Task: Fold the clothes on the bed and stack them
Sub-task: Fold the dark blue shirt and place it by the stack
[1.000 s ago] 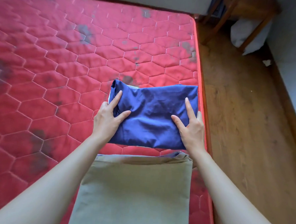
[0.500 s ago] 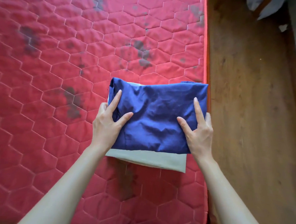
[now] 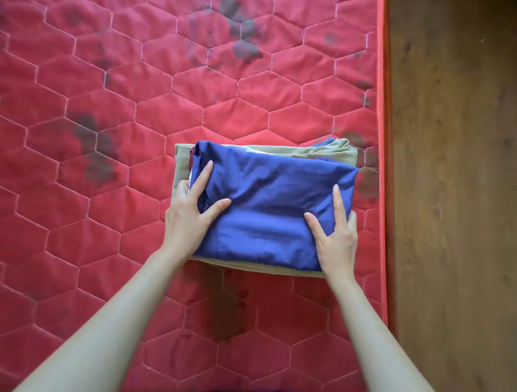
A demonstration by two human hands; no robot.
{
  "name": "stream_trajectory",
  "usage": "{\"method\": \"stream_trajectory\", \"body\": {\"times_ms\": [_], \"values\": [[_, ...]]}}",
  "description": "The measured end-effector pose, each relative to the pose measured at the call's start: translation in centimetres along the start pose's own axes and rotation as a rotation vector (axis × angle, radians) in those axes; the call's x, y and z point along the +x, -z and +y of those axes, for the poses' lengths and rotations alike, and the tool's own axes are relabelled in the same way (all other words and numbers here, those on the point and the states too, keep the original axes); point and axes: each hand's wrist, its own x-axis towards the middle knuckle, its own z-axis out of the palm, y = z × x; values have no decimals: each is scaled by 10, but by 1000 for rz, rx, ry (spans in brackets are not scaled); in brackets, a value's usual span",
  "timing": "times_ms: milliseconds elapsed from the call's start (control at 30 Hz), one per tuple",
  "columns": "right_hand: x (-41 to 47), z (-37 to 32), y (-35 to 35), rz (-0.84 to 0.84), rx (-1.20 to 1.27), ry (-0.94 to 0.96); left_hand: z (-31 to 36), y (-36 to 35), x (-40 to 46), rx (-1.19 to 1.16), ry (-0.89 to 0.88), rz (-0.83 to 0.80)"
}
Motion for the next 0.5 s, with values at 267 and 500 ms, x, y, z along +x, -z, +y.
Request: {"method": "stream_trajectory", "body": {"times_ms": [267,500], "values": [[4,2,8,-66,18,-21,1,-3,-7,17,51,-5],[0,-7,9,-13,-178,-2,32,-5,-18,475,-228,252]]}}
